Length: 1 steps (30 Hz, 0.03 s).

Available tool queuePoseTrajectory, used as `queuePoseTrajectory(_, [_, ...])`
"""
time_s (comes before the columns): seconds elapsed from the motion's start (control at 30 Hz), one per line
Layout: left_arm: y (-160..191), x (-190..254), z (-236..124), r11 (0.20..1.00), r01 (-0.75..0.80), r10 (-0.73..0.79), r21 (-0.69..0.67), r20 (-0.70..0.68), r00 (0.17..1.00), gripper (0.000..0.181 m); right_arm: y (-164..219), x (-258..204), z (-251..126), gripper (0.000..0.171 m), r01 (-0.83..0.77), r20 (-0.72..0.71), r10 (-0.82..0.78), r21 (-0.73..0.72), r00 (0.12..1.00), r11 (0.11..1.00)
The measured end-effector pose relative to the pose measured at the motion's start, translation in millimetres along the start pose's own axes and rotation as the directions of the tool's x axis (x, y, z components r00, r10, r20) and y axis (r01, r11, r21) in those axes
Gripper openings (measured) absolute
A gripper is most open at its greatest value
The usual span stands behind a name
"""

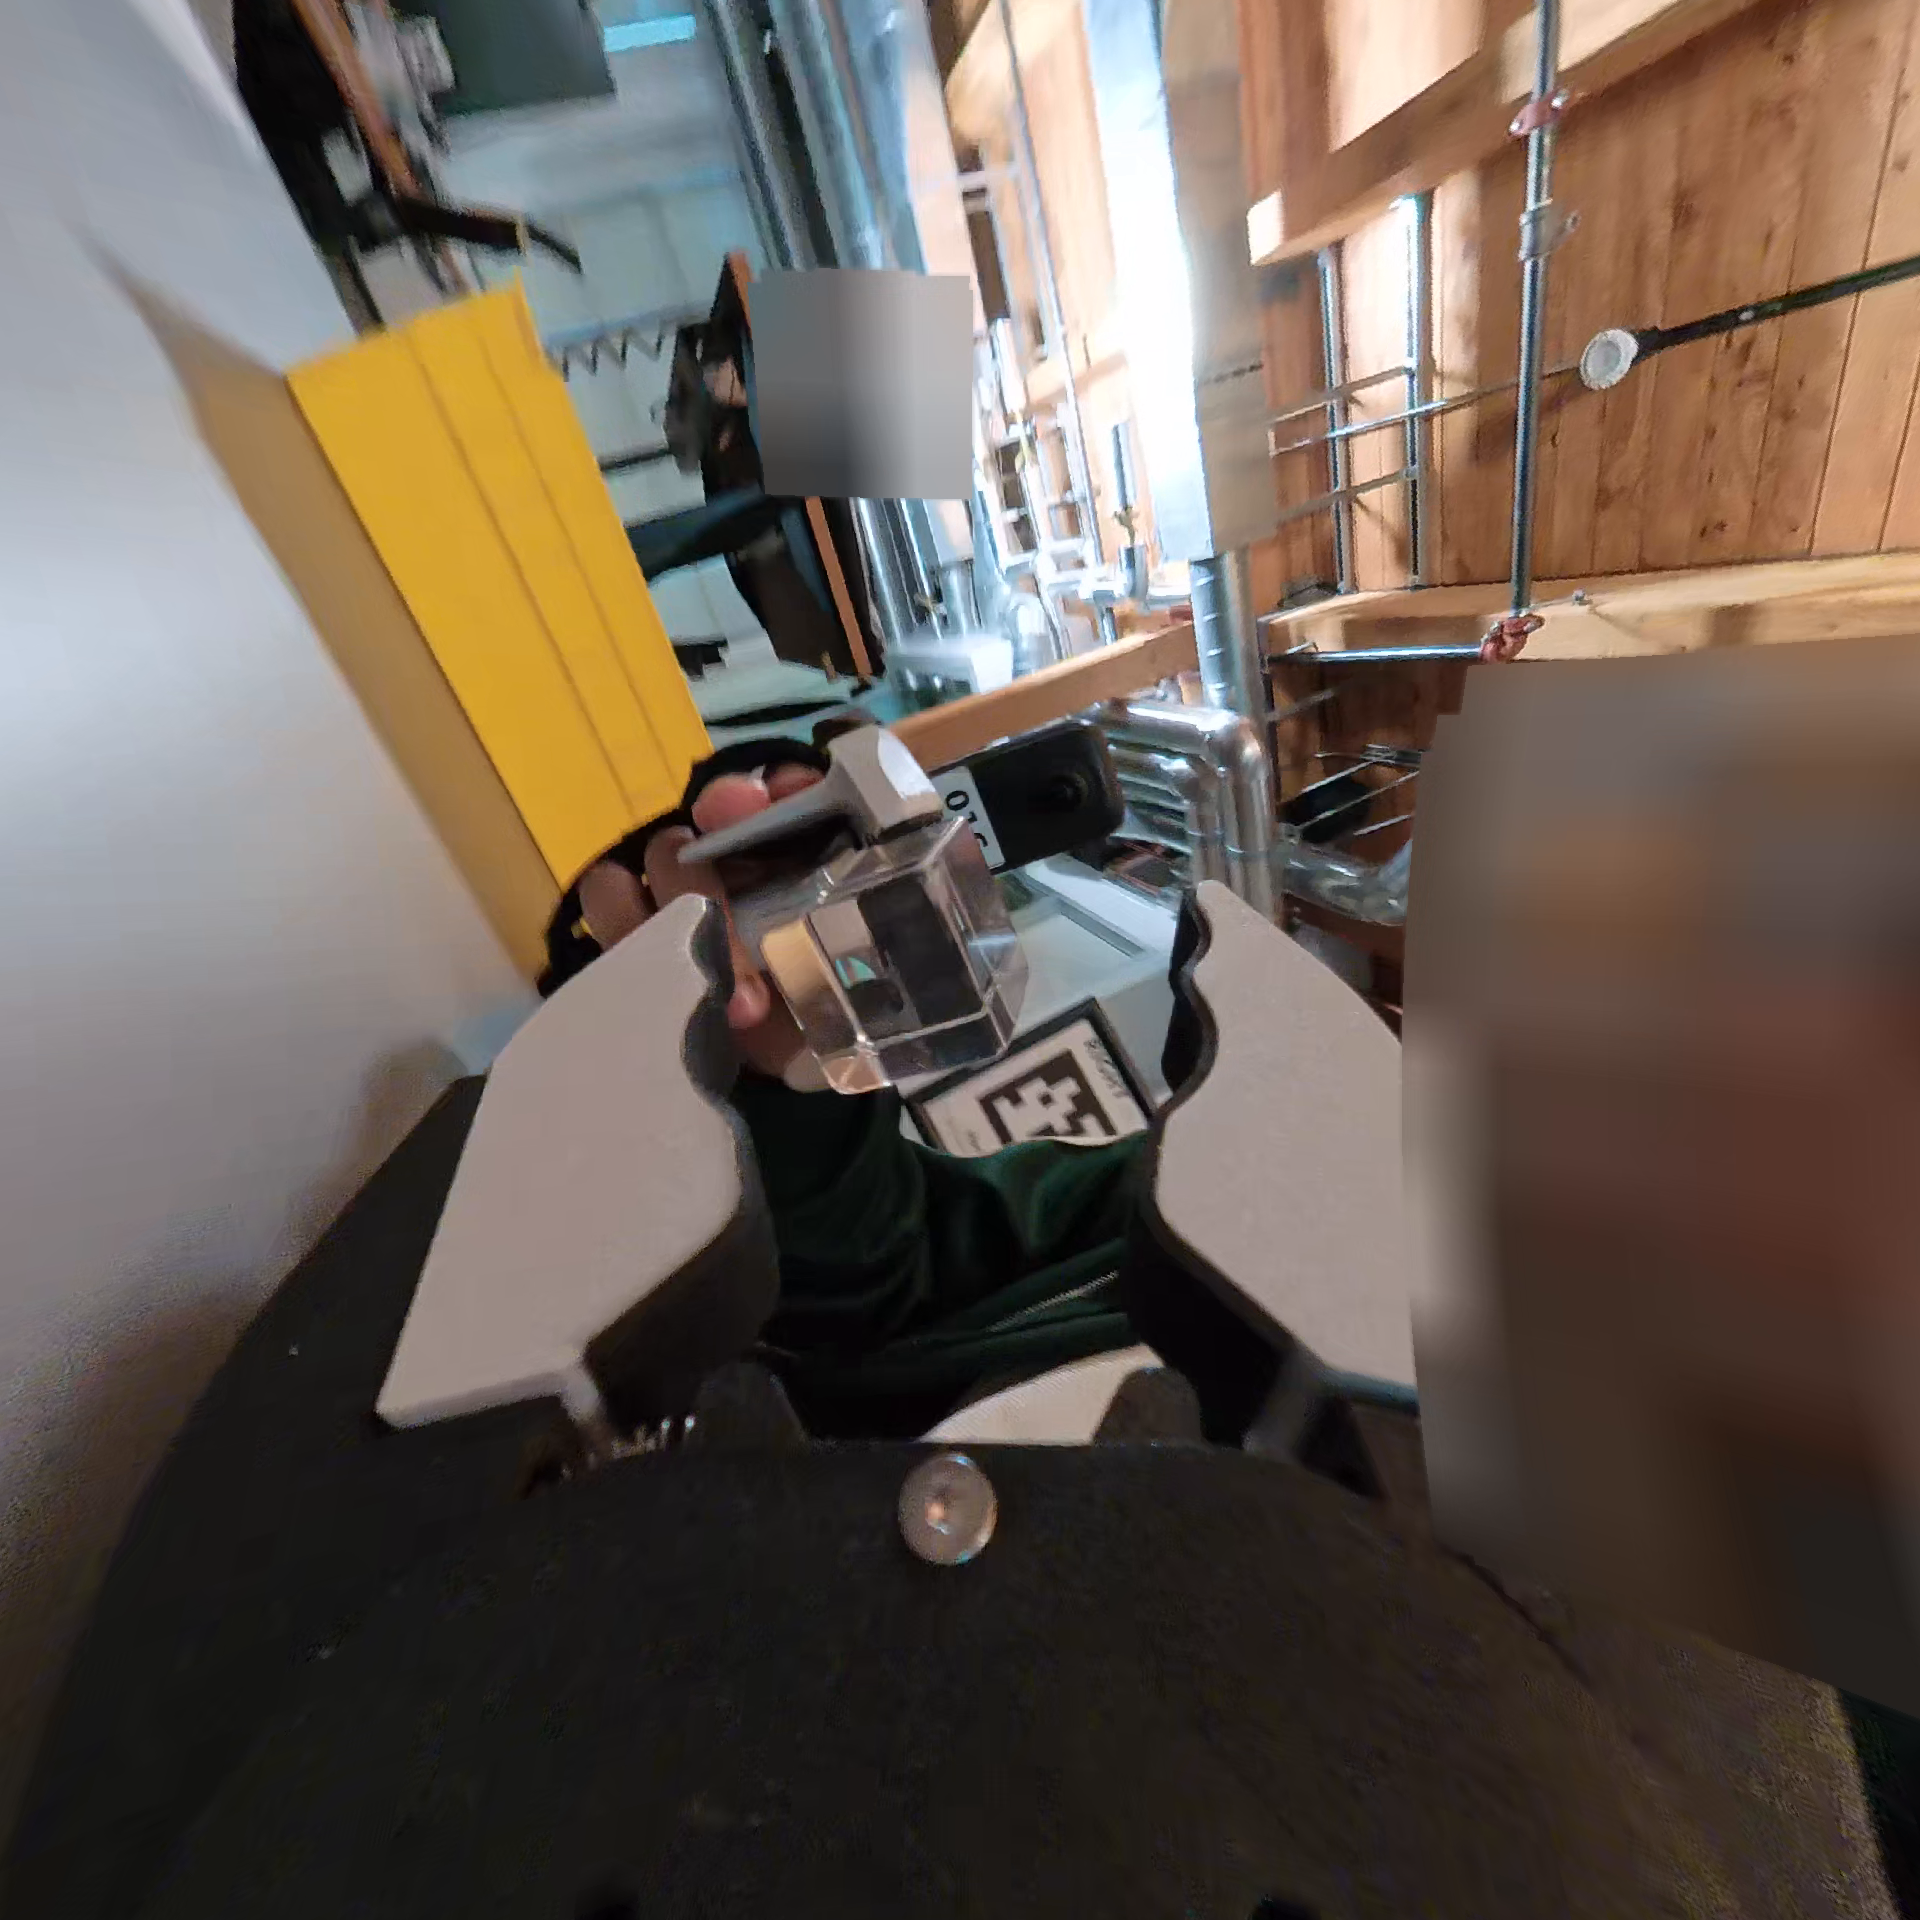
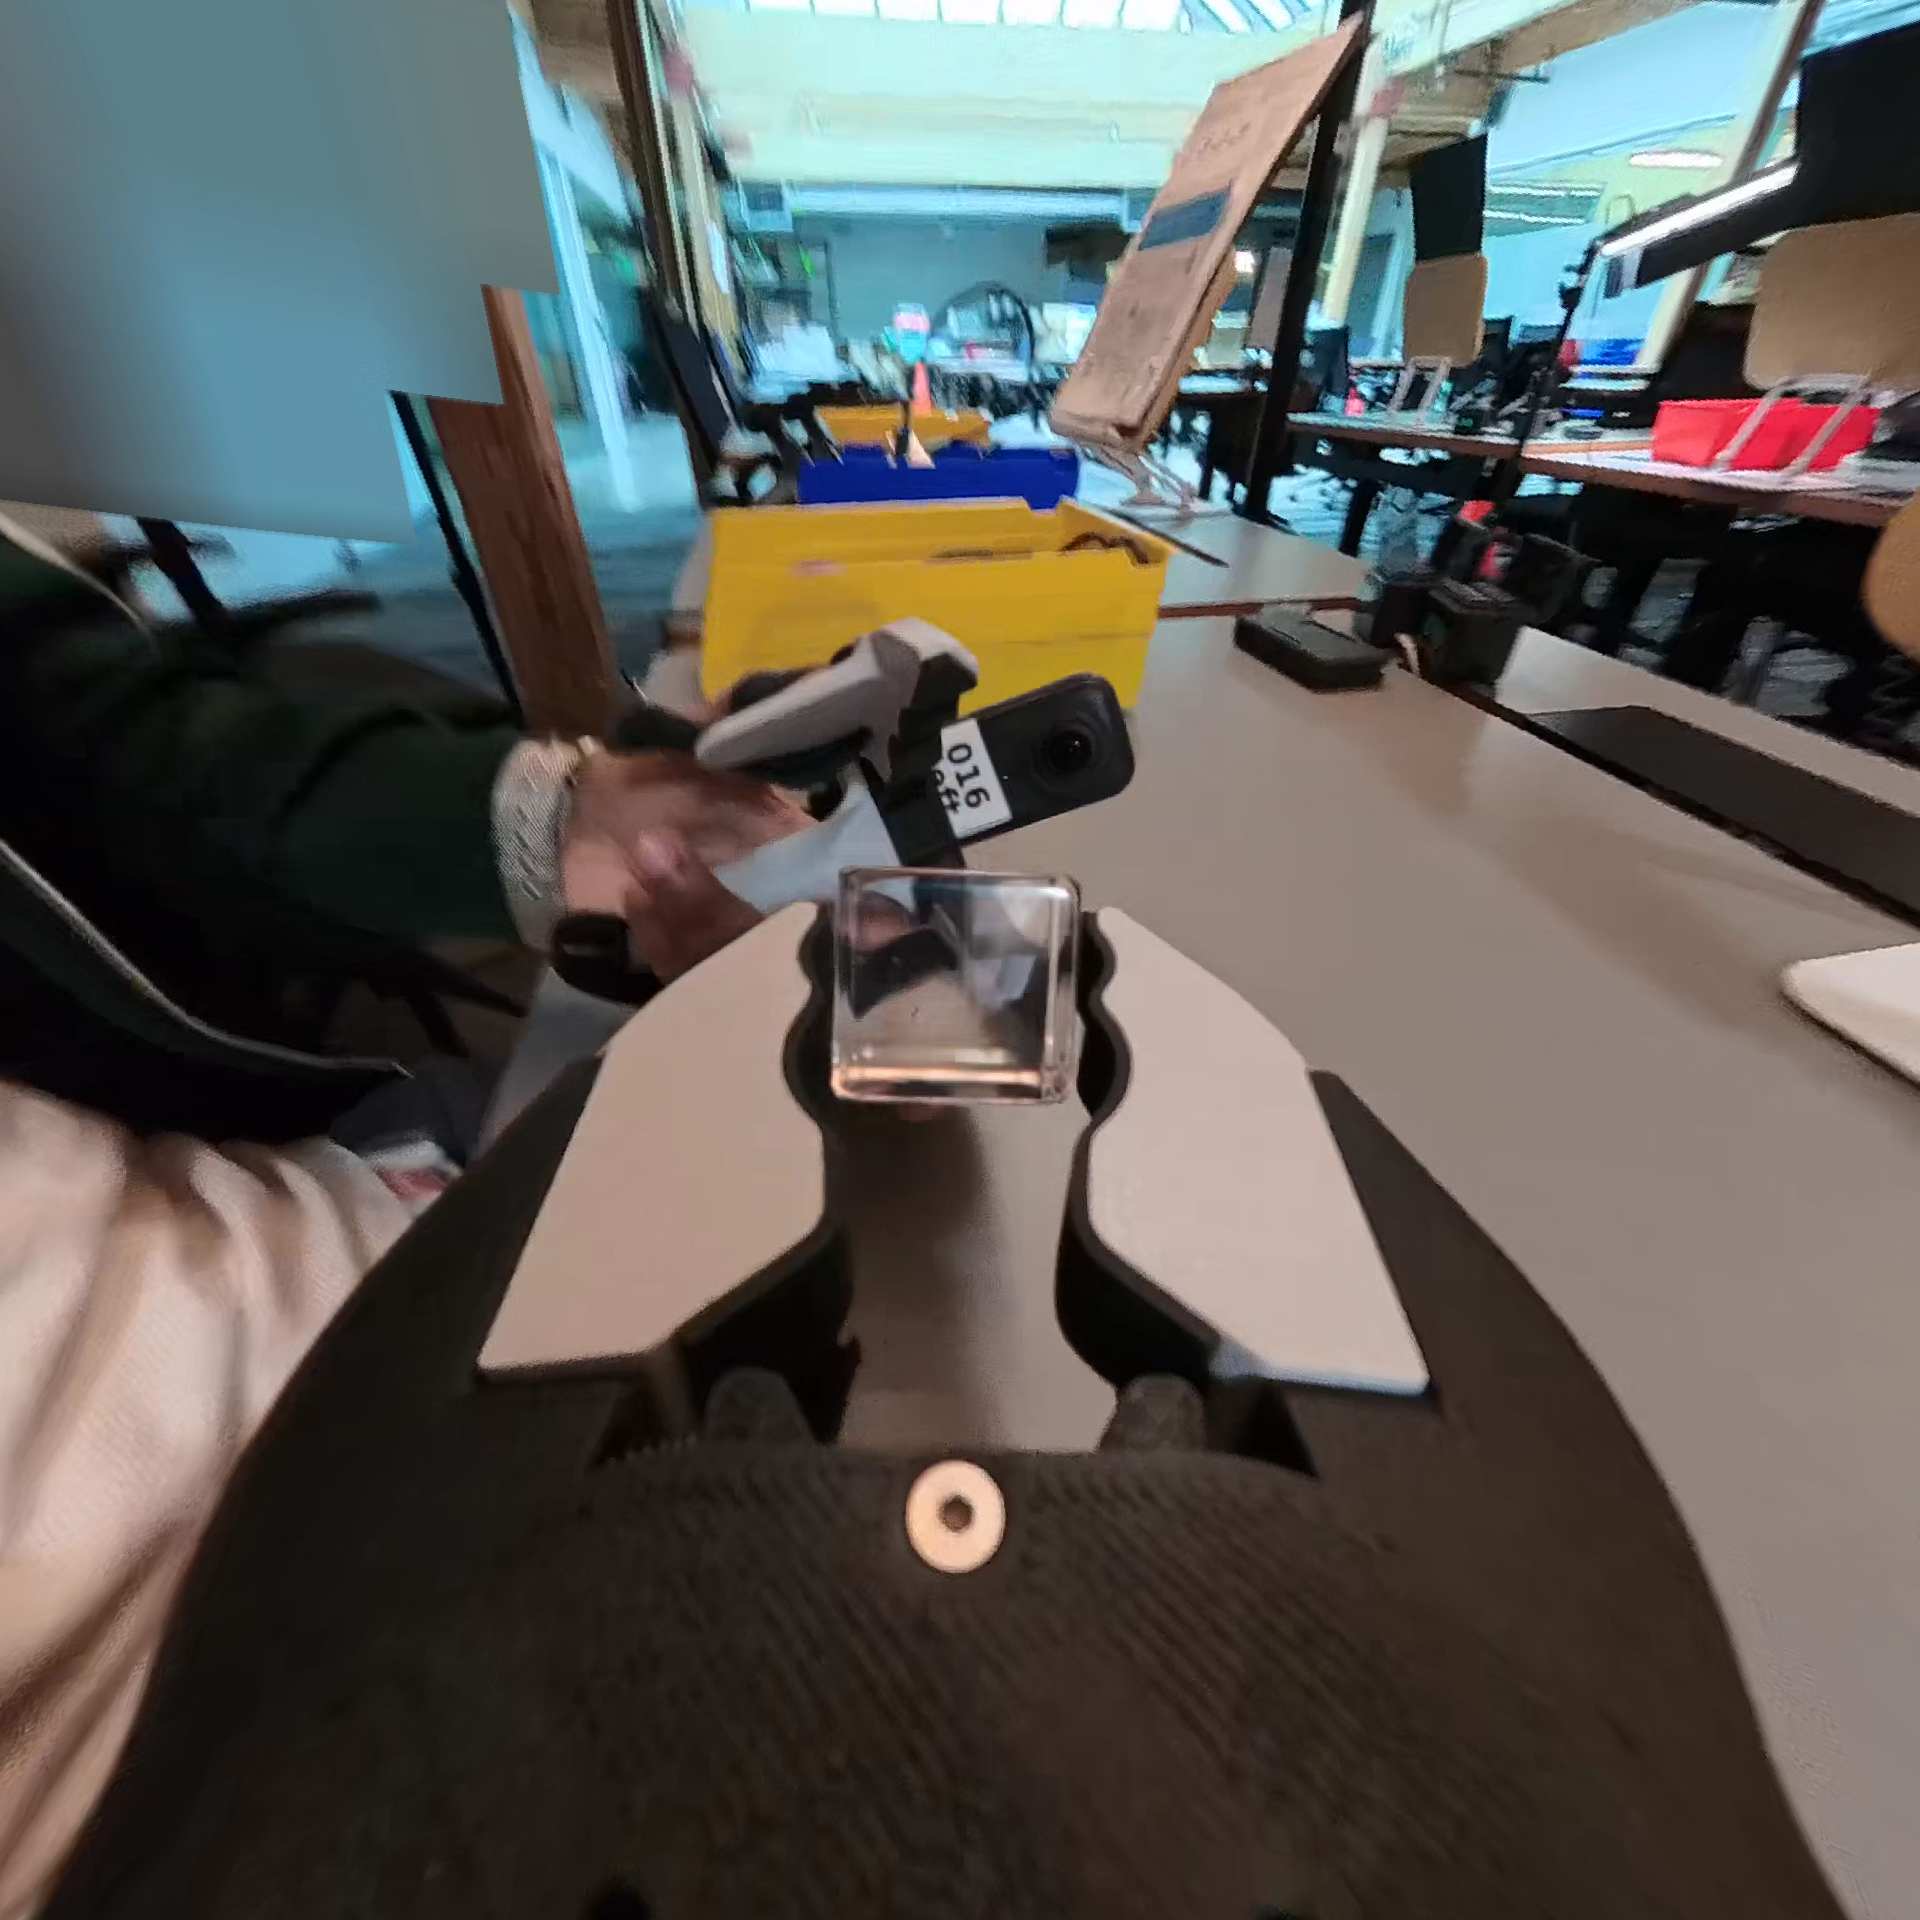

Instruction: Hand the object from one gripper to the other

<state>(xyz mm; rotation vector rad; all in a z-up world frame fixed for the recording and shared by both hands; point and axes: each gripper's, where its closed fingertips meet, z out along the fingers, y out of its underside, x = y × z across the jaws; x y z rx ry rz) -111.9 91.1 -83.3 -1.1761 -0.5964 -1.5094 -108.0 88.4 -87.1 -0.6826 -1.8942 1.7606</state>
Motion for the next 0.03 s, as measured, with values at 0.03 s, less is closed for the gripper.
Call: queuePoseTrajectory(0.03, [-3.9, 4.0, -4.2, 0.998, -0.063, 0.063, 0.025, 0.009, 0.998, 0.082, -6.2, -1.0, 0.0, 0.046, -0.064, 0.034, 0.063, 0.035, 0.997, 0.997])
